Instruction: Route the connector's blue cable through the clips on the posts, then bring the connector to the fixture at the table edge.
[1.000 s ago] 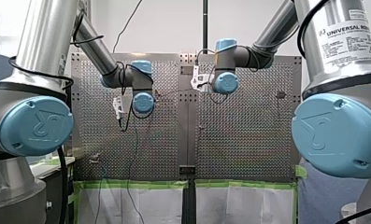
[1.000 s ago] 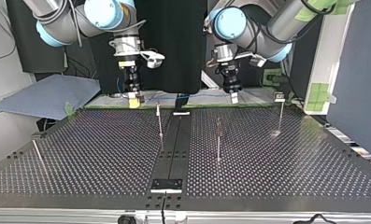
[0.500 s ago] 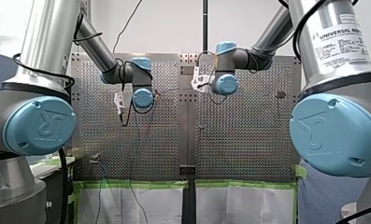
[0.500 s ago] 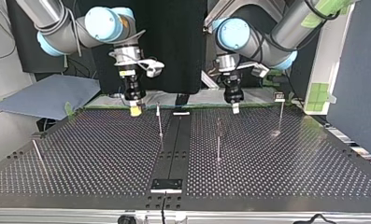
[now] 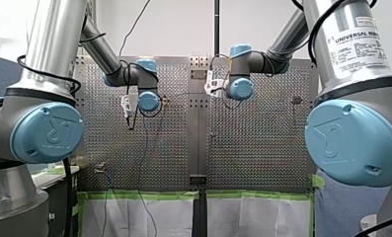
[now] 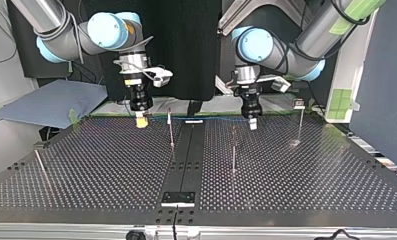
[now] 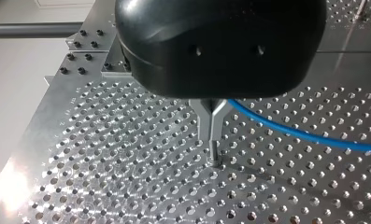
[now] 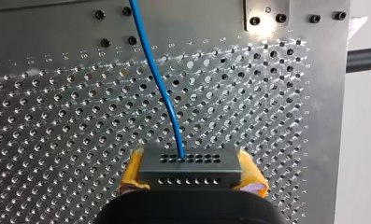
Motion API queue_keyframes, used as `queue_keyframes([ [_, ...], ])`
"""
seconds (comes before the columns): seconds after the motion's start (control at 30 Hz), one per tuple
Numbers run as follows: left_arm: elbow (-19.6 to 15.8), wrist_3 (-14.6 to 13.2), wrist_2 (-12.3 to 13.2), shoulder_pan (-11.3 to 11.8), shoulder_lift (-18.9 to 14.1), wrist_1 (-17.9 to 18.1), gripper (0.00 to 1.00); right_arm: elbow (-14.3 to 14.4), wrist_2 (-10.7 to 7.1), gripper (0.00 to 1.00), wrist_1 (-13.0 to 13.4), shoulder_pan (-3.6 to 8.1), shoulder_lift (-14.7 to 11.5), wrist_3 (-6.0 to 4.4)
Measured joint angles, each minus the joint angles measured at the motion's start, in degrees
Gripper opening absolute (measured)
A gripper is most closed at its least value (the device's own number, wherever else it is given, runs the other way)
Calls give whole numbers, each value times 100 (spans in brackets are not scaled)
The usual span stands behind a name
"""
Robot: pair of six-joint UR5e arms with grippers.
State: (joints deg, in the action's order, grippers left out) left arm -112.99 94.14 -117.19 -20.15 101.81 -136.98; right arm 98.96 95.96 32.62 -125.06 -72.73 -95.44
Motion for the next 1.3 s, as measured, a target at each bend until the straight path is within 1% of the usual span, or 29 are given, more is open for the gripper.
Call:
queue_keyframes([
  [0.1, 10, 0, 60, 68, 1, -3, 0, -1, -14, 2, 2, 9, 30, -2],
  [0.27, 59, -1, 110, 190, 16, -13, 0, -14, -124, 2, 24, 10, 92, -2],
  [0.53, 160, -9, 312, 314, 49, -109, 0, -80, -238, 2, 42, -16, 169, -2],
  [0.83, 235, -16, 428, 397, 237, -137, 0, -120, -269, 2, 33, -23, 191, -16],
  [0.97, 298, -11, 461, 436, 252, -126, 0, -124, -270, 2, 38, -23, 200, -24],
  [1.3, 374, -1, 688, 539, 262, -114, 0, -179, -274, 2, 25, 9, 233, -50],
])
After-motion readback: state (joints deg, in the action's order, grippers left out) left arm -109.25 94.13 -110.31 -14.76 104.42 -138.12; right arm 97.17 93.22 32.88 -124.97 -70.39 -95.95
